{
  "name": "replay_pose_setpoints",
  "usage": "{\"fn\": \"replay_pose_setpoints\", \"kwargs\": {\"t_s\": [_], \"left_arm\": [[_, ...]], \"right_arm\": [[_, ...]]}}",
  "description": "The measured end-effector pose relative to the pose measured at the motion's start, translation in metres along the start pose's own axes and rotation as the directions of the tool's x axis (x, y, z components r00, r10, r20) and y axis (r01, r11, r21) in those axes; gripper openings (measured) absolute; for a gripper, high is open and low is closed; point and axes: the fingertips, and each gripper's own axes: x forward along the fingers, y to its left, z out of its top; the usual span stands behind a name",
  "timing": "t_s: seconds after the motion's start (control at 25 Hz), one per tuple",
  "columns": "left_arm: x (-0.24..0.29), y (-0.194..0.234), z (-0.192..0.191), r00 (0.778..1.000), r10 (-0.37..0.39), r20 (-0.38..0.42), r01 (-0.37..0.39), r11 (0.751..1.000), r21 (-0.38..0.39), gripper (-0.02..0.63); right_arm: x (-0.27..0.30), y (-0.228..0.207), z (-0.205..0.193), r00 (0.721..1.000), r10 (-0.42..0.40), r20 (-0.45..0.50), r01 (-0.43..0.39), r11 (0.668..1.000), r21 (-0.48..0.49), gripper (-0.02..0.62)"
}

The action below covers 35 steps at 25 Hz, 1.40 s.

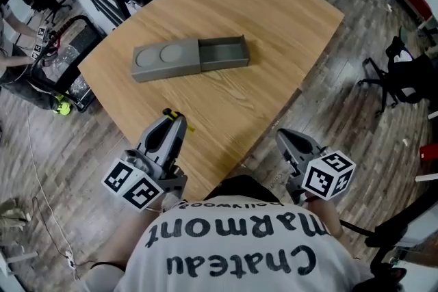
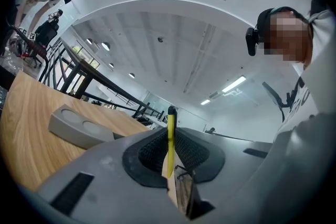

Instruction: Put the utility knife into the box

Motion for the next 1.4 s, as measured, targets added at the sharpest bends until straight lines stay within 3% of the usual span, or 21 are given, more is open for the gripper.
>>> {"fn": "replay_pose_setpoints", "kwargs": {"t_s": [0.24,0.56,0.84,1.16,1.4], "left_arm": [[0.032,-0.009,0.000,1.000,-0.022,-0.009,0.022,1.000,-0.001,0.041],[0.062,-0.002,-0.002,0.997,0.069,0.023,-0.068,0.997,-0.039,0.041],[0.088,0.011,0.001,0.990,0.129,0.057,-0.127,0.991,-0.039,0.041],[0.111,0.020,-0.001,0.984,0.168,0.060,-0.167,0.986,-0.019,0.041],[0.146,0.030,0.003,0.984,0.172,0.054,-0.174,0.984,0.031,0.041]], "right_arm": [[-0.009,-0.027,0.004,0.999,-0.029,-0.015,0.029,0.999,0.032,0.011],[0.018,-0.057,0.054,0.998,0.052,-0.036,-0.054,0.998,-0.041,0.011],[0.041,-0.085,0.068,0.991,0.099,-0.091,-0.103,0.994,-0.044,0.011],[0.073,-0.101,0.091,0.980,0.164,-0.113,-0.170,0.984,-0.052,0.011],[0.082,-0.126,0.101,0.978,0.170,-0.121,-0.177,0.983,-0.048,0.011]]}}
